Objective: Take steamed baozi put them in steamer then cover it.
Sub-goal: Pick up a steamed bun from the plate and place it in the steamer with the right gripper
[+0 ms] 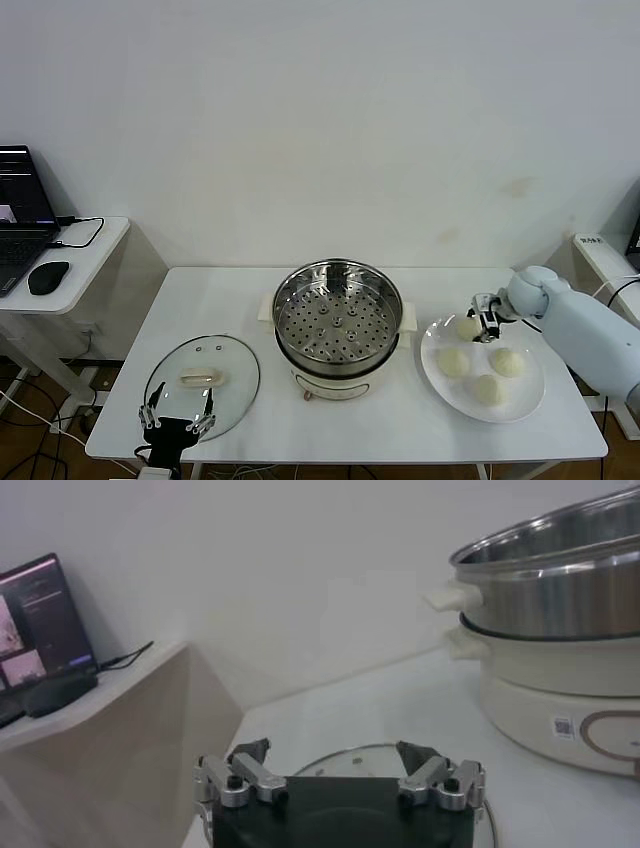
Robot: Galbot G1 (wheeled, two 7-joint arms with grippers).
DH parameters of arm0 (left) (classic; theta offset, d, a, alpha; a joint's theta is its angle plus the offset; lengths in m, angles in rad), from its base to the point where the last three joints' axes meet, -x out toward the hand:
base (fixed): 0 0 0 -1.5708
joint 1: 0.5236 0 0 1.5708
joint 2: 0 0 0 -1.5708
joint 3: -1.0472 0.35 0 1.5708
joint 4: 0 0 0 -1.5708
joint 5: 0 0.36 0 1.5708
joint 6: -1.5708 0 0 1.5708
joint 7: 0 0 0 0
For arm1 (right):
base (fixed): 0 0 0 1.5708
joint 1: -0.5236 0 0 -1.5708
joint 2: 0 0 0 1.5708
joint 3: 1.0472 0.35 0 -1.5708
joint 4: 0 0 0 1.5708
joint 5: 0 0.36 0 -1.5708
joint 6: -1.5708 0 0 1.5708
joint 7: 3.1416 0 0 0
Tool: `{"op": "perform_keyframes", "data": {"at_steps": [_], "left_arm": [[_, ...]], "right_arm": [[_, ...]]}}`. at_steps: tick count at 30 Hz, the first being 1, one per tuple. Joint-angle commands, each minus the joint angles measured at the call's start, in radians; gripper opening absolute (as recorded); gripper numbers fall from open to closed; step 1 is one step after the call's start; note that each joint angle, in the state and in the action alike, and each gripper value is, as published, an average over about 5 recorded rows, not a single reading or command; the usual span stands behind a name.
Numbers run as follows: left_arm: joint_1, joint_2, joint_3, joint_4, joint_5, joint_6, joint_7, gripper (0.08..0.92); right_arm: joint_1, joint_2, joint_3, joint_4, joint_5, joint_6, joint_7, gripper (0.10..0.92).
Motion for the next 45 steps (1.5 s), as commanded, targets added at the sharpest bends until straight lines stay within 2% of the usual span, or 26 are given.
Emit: {"op": "perform_keyframes", "data": {"at_steps": [1,8,12,18,25,31,39,45], "left_arm": [[0.0,0.002,-0.001,-0.002,-0.001,0.001,0.0,0.823],[0.002,0.016,-0.004,-0.008,-0.008,0.001,0.003,0.823],[-0.003,0.021,0.0,-0.01,-0.013,0.001,0.004,0.823],[-0.01,0.03,0.004,-0.011,-0.023,0.0,0.004,0.823],[-0.015,0.038,-0.005,-0.012,-0.035,0.001,0.005,0.823],[-0.019,0.039,-0.02,-0.013,-0.043,0.003,0.005,0.823],[-0.019,0.046,-0.051,-0.021,-0.058,0.007,0.007,0.823],[-0.016,0.047,-0.069,-0.027,-0.067,0.008,0.007,0.823]], "right_arm": [[0.048,-0.046,-0.042,0.061,0.038,-0.002,-0.012,0.602],[0.265,-0.153,-0.172,0.209,0.214,-0.026,-0.046,0.607],[0.467,-0.156,-0.296,0.257,0.331,-0.042,-0.06,0.611],[0.736,-0.049,-0.513,0.291,0.445,-0.047,-0.061,0.611],[0.828,0.127,-0.624,0.297,0.505,-0.017,-0.035,0.611],[0.806,0.263,-0.69,0.29,0.488,0.071,0.003,0.611],[0.769,0.427,-0.778,0.226,0.363,0.264,0.037,0.617],[0.735,0.508,-0.8,0.153,0.217,0.406,0.052,0.619]]}}
